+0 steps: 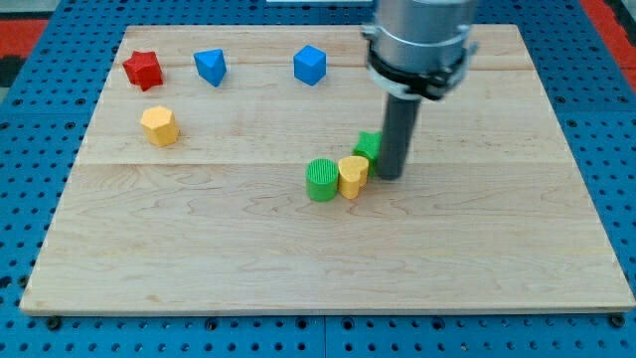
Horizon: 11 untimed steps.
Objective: Move the green star to the center
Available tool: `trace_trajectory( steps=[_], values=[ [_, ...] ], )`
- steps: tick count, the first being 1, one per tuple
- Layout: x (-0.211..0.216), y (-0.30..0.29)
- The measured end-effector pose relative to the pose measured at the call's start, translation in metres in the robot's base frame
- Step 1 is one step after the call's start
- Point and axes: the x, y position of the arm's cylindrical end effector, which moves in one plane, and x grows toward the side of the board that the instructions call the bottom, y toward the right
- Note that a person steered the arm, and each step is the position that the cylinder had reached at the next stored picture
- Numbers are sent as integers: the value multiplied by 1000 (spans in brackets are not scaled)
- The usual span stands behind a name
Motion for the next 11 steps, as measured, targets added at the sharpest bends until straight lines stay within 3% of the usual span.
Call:
trace_trajectory(
  steps=[1,2,4,5,6,7,8,9,10,11],
  values=[
    [-41,-5],
    [-37,45],
    [-43,-64],
    [-59,-6],
    [-107,0],
    [-106,-63],
    [-80,-85],
    [-82,-31],
    [-41,-10],
    [-47,-35]
  ],
)
